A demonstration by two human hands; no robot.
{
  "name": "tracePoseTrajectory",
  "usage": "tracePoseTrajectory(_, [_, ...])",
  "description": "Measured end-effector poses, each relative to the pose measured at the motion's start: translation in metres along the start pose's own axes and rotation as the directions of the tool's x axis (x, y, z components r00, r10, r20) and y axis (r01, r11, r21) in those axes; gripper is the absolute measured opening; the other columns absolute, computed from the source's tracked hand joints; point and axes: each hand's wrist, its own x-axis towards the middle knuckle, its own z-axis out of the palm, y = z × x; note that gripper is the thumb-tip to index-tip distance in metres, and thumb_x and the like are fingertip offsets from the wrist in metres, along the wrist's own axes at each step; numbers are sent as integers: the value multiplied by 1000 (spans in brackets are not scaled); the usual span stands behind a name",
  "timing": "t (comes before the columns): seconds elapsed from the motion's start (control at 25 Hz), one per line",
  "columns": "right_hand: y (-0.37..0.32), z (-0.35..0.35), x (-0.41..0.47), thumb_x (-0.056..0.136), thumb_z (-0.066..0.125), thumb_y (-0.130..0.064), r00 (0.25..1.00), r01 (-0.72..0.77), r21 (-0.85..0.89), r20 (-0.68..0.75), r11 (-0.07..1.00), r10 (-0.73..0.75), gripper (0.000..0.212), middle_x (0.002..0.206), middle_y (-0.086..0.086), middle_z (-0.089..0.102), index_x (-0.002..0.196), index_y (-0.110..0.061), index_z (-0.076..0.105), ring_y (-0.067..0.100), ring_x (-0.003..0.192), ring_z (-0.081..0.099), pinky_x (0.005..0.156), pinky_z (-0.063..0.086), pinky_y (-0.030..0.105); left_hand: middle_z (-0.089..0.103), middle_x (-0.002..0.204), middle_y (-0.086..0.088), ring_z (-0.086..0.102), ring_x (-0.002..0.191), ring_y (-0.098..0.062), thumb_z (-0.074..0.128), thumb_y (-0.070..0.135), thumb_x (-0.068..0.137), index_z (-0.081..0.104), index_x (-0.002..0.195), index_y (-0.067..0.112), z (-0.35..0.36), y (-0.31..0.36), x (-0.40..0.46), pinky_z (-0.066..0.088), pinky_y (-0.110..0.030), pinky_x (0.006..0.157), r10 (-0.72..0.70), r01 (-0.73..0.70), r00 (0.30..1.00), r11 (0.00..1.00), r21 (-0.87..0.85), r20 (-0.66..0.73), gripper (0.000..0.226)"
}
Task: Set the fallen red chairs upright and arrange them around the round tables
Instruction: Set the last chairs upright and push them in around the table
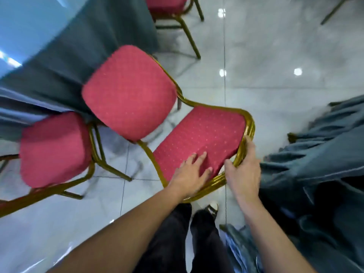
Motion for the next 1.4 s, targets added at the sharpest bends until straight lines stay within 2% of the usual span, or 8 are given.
tracePoseTrajectory(0.16, [-79,5,-60,88,67,-35,993,47,-67,107,997,-39,55,101,1,51,136,-36,41,21,87,55,84,55,41,35,158,-1,37,142,-26,27,66,97,30,154,37,-61,-26,-54,31,-44,117,-49,45,997,996,-72,-64,65])
tracePoseTrajectory(0.32, [-126,18,-81,94,56,-48,980,115,-96,173,989,-97,33,98,-3,50,124,-36,48,13,81,53,73,45,30,44,150,4,44,136,-19,25,52,105,39,151,34,-107,-49,-86,34,-37,114,-75,47,981,987,-156,-178,51])
tracePoseTrajectory(0.44, [-147,28,-64,97,37,-62,946,321,-287,152,903,-288,43,111,-2,50,129,-37,52,16,98,52,89,48,35,52,141,5,49,127,-19,17,52,105,45,142,34,-139,-58,-91,36,-42,109,-120,81,940,988,-134,-319,50])
tracePoseTrajectory(0.56, [-162,29,-37,100,27,-61,863,481,-513,131,711,-488,48,138,5,47,130,-39,58,26,129,43,110,33,47,55,131,7,49,119,-18,3,56,99,45,131,36,-148,-66,-99,33,-39,105,-172,144,880,985,-97,-444,56])
tracePoseTrajectory(0.8, [-187,39,17,97,7,-67,724,689,-340,359,640,-590,64,167,-10,11,157,-44,10,11,154,3,125,-3,44,52,130,8,46,118,-18,-2,65,90,43,137,34,-180,-84,-92,32,-36,104,-224,176,745,974,-139,-628,73])
tracePoseTrajectory(1.16, [-252,57,109,95,1,-67,508,861,-275,529,429,-680,64,168,-13,-7,155,-48,-13,8,153,-14,123,-8,51,53,137,-1,43,130,-24,-1,57,94,45,142,27,-247,-88,-39,26,-44,116,-429,345,542,898,-274,-723,72])
tracePoseTrajectory(1.28, [-272,67,135,98,16,-70,433,899,-221,564,377,-703,71,167,-6,-15,155,-44,-16,14,153,-17,124,-2,51,34,157,-2,18,150,-25,-13,71,87,27,154,34,-258,-80,-23,8,-45,123,-533,363,489,844,-395,-691,86])
tracePoseTrajectory(1.4, [-280,72,155,96,26,-72,378,921,-160,584,355,-718,79,166,0,-20,156,-40,-16,16,152,-21,125,-1,45,11,167,1,-5,155,-20,-12,79,81,6,158,39,-265,-73,-11,-6,-45,124,-602,374,516,798,-473,-609,88])
